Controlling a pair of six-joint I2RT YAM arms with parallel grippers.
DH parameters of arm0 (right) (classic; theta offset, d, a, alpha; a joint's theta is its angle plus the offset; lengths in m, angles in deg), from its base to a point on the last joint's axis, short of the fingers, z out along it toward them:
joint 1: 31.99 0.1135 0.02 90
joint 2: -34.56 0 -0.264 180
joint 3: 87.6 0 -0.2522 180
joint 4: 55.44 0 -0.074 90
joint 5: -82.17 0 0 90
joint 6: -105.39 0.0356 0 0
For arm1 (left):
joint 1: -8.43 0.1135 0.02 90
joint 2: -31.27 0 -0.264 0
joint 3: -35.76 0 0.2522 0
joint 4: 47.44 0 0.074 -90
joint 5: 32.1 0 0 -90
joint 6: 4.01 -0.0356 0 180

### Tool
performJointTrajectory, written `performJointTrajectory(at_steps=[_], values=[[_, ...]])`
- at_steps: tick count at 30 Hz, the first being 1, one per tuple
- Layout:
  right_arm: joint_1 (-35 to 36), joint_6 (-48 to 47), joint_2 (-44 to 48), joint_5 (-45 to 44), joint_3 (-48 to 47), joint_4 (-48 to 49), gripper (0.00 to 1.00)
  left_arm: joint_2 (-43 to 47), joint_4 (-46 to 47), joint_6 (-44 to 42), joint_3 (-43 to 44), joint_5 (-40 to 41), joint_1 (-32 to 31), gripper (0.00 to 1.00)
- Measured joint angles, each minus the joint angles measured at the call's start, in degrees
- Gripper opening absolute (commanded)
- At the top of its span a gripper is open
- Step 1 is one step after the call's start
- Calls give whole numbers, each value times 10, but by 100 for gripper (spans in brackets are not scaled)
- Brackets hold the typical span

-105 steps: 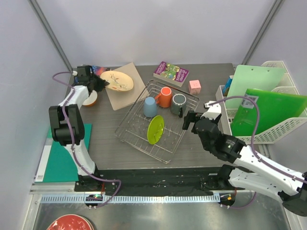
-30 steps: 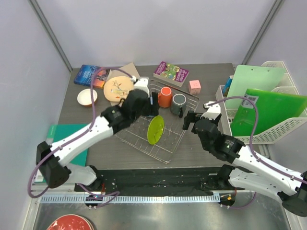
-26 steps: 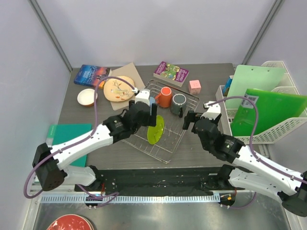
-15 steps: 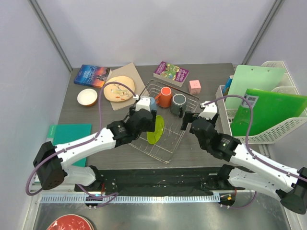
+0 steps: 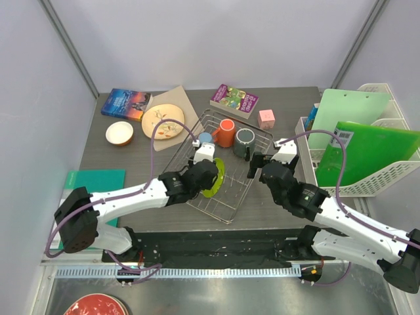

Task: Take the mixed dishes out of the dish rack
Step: Pick up the plate from the dish rack.

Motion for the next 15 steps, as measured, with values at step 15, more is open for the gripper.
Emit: performJointTrajectory(at_steps=[15], values=[[0,-1,-3,0,0,1,98,-33,39,5,-24,102,-66,0]])
